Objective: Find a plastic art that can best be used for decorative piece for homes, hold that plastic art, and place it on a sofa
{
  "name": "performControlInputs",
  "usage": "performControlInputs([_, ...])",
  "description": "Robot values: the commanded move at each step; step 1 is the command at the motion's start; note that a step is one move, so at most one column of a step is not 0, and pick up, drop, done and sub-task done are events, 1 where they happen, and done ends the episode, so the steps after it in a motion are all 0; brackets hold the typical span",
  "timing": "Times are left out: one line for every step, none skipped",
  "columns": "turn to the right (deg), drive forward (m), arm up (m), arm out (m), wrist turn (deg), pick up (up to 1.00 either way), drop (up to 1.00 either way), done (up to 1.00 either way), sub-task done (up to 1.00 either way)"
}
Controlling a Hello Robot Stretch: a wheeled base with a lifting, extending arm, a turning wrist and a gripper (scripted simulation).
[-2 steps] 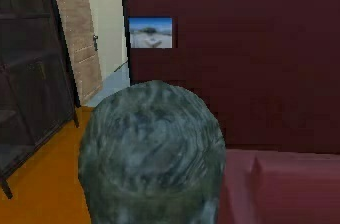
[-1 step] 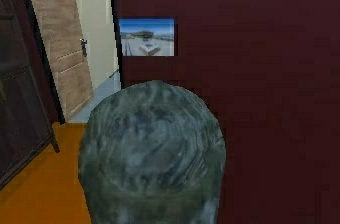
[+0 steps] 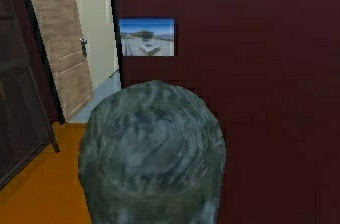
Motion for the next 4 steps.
performControlInputs([0.0, 0.0, 0.0, 0.48, 0.0, 0.0, 0.0, 0.0, 0.0])
performControlInputs([0.0, 0.0, 0.0, 0.0, 45.0, 0.0, 0.0, 0.0, 0.0])
performControlInputs([0.0, 0.0, 0.0, 0.0, 45.0, 0.0, 0.0, 0.0, 0.0])
performControlInputs([0.0, 0.0, 0.0, 0.0, 45.0, 0.0, 0.0, 0.0, 0.0])
